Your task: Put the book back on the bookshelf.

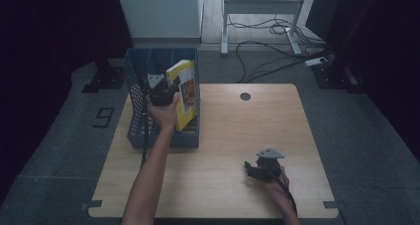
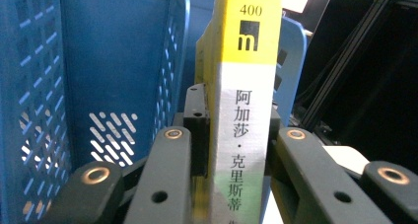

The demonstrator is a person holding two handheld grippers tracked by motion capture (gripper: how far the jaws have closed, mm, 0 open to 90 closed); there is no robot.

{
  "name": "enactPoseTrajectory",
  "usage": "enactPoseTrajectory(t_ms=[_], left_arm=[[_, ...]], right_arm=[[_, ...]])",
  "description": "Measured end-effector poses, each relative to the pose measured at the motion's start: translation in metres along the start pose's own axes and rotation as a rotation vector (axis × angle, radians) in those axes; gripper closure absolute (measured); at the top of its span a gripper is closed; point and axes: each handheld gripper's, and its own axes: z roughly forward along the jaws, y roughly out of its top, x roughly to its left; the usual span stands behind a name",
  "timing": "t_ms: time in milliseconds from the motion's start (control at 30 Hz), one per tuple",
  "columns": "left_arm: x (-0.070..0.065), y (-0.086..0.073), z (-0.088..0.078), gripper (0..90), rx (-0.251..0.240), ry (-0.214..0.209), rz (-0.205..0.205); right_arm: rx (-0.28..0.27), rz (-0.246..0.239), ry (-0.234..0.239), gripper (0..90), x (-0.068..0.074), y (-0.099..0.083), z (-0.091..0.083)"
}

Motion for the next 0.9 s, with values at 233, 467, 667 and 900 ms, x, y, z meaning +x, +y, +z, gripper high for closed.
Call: enactPoseTrajectory(t_ms=[233, 467, 667, 900], left_arm=[[0.002, -0.008, 0.004, 75.4, 0.016, 0.004, 0.0], [0.001, -0.013, 0.006, 75.4, 0.027, 0.002, 0.004], [0.001, -0.021, 0.007, 75.2, 0.045, 0.001, 0.006], [0.001, -0.026, 0.004, 75.0, 0.034, -0.013, 0.008]], right_arm=[[0.0, 0.0, 0.0, 28.7, 0.0, 0.0, 0.0], [0.0, 0.001, 0.0, 28.7, 0.0, 0.0, 0.0], [0.0, 0.001, 0.0, 28.7, 0.0, 0.0, 0.0], [0.0, 0.001, 0.0, 28.7, 0.0, 0.0, 0.0]])
